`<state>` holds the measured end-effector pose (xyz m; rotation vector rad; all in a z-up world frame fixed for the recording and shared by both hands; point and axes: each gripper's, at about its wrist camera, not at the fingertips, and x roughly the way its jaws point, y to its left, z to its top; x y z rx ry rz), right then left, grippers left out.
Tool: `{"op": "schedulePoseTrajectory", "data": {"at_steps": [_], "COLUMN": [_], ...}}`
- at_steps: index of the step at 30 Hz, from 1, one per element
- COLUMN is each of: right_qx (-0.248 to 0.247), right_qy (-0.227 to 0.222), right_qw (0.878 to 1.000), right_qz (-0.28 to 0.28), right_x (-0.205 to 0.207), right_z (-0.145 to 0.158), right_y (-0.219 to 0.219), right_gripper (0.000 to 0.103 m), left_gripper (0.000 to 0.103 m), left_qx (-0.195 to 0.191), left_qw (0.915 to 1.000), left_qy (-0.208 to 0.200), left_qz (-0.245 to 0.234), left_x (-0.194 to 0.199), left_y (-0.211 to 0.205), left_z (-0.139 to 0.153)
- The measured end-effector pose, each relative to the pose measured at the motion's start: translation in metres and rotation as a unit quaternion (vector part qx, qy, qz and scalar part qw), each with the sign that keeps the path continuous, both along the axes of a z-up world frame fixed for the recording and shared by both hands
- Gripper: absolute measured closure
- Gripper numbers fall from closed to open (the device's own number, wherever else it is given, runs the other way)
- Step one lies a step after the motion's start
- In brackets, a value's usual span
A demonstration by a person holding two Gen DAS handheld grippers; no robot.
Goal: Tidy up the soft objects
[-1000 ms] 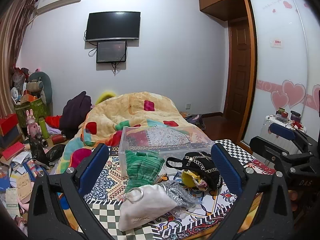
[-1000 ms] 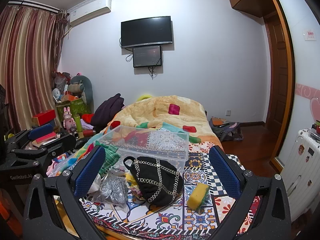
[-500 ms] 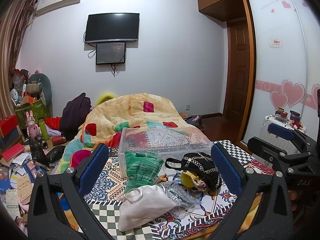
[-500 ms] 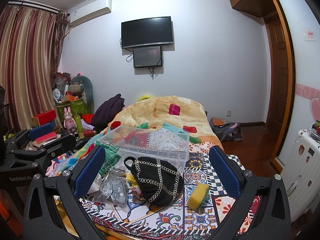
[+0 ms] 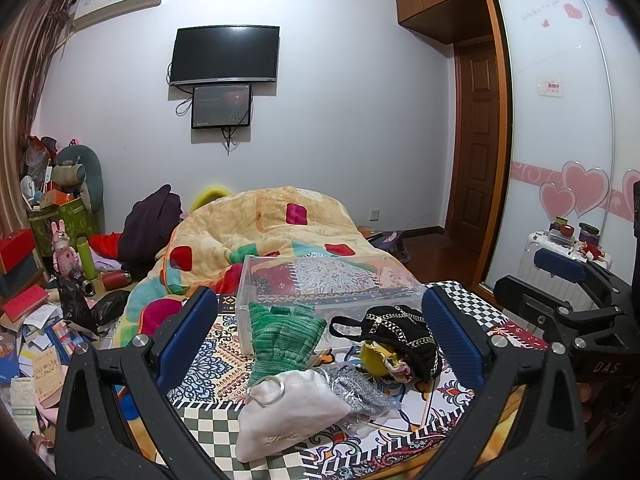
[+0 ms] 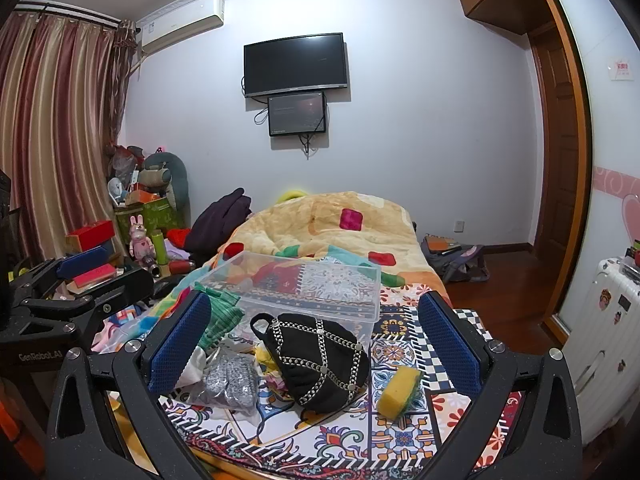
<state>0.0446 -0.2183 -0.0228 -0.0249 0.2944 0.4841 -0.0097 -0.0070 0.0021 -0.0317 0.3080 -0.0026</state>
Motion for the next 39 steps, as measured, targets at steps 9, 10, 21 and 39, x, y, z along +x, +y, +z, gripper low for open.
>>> {"op": "schedulePoseTrajectory", "data": {"at_steps": [9, 10, 21, 39], "right_qx": [0.001, 0.001, -0.022, -0.019], "right_qy": [0.004, 0.005, 0.064, 0.232], "right_qw": [1.000, 1.000, 0.998, 0.971], "right_qz": [-0.002, -0.003, -0.019, -0.053], "right_x": [0.001, 0.002, 0.026, 0.074], "right_z": [-0.001, -0.001, -0.027, -0.084], "right_y": [-0.001, -0.001, -0.012, -0.043], "right_gripper": [0.000, 0.000, 0.000, 0.051], "left_gripper": [0.000, 0.000, 0.000, 0.032], "left_qx": [-0.005, -0.005, -0.059, -0.061], "left_qw": [0.9999, 0.9999, 0.9936, 0.9785], "left_qy": [0.009, 0.013, 0.095, 0.195], "left_qz": [-0.009, -0.011, -0.010, -0.026], "left_x": [0.003, 0.004, 0.031, 0.041], "left_y": [0.001, 0.002, 0.037, 0.046], "left_z": [-0.002, -0.003, -0.035, -0.096]}}
